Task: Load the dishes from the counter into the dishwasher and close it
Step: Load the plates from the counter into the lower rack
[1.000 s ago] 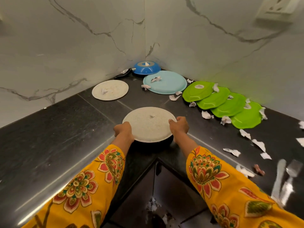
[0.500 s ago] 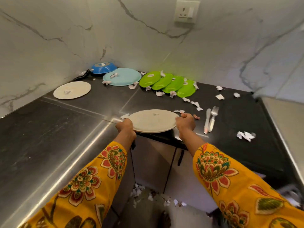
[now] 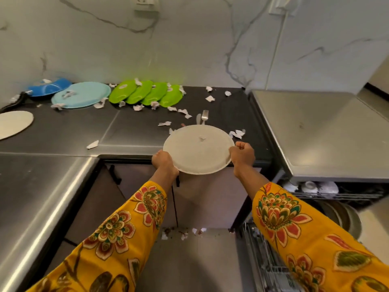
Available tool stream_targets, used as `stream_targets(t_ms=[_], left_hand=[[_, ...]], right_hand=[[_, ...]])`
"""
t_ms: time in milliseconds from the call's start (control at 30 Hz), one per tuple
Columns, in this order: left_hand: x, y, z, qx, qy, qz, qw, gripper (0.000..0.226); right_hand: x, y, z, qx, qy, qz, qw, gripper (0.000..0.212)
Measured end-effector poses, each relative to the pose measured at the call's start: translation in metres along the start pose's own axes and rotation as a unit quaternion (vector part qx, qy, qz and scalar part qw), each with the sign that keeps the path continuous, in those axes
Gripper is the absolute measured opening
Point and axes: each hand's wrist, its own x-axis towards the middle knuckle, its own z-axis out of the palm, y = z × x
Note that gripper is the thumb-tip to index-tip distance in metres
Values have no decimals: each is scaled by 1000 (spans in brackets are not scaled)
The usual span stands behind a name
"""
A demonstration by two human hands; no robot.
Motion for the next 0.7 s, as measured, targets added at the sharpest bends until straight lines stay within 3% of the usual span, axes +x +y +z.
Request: stream_targets(t_ms=[167, 433, 633, 700], left_hand=[[-26, -54, 26, 38, -57, -38, 997, 23], [-75, -145, 61, 65, -106, -75, 989, 33], [-105, -196, 77, 78, -111, -70, 988, 31], [-111, -211, 79, 74, -109, -77, 988, 23]], right_hand=[[16, 21, -67, 13, 16, 9, 1000, 35], [43, 60, -171, -9, 48, 34, 998, 32], [54, 87, -229, 1, 75, 49, 996, 10], [56, 96, -245, 23, 85, 60, 994, 12]])
